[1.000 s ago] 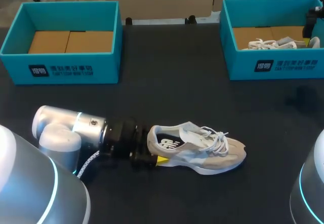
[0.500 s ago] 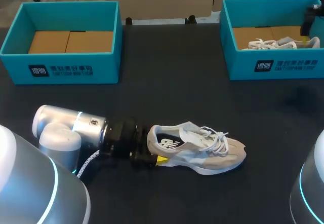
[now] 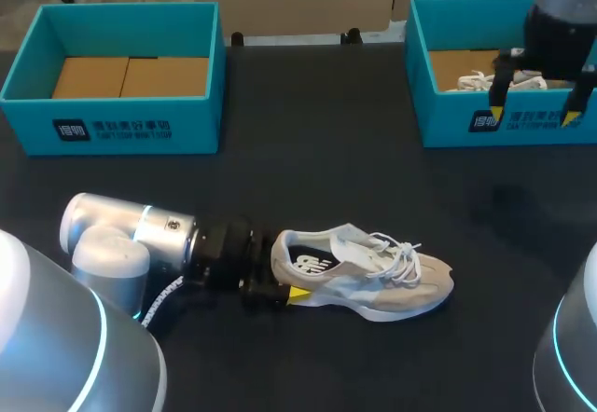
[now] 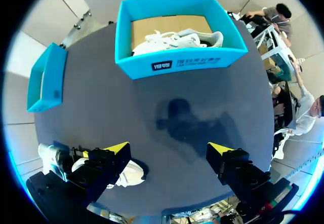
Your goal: Take the shoe out of the shoebox, open the shoe tongue, remove and reinsert the insole, then place the shoe into the shoebox
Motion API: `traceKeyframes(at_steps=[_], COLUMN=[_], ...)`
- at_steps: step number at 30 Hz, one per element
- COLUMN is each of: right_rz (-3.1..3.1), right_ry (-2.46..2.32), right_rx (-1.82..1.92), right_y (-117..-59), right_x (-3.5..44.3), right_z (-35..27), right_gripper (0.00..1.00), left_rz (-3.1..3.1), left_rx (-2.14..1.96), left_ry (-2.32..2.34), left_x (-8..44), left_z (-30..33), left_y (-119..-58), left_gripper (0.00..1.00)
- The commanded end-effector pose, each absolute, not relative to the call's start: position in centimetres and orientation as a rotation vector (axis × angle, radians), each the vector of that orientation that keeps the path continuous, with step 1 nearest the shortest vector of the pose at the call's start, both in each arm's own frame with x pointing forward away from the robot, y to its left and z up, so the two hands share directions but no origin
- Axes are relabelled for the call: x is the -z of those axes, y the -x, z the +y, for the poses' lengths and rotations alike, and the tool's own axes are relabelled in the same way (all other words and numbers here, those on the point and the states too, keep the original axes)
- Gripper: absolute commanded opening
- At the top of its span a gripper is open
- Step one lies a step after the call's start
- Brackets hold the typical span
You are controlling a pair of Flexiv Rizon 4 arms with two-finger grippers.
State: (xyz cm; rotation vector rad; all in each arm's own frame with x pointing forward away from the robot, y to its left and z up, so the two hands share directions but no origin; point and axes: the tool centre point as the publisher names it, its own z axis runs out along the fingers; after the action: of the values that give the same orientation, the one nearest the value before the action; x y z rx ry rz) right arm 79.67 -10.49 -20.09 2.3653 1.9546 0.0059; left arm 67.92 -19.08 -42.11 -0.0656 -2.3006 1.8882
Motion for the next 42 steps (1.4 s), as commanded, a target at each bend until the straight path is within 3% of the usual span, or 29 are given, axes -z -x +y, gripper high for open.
traceKeyframes(at_steps=[1, 9, 26, 42], right_rz=[1.952, 1.949, 1.862, 1.863], right_ry=[-2.36, -2.353, -2.422, -2.43], right_rx=[-0.029, -0.015, 0.046, 0.048], right_y=[-79.2, -79.1, -70.2, -70.0], right_x=[20.2, 19.7, 18.5, 18.5], right_z=[-10.8, -10.1, 5.1, 5.3], right_gripper=[1.0, 1.0, 1.0, 1.0], left_rz=[-2.3, -2.3, -2.3, -2.3], left_rx=[-1.886, -1.886, -1.886, -1.886], left_ry=[0.066, 0.066, 0.066, 0.066], left_x=[42.5, 42.5, 42.5, 42.5], left_z=[-19.2, -19.2, -19.2, -19.2], left_y=[-68.0, -68.0, -68.0, -68.0], left_gripper=[0.0, 0.0, 0.0, 0.0])
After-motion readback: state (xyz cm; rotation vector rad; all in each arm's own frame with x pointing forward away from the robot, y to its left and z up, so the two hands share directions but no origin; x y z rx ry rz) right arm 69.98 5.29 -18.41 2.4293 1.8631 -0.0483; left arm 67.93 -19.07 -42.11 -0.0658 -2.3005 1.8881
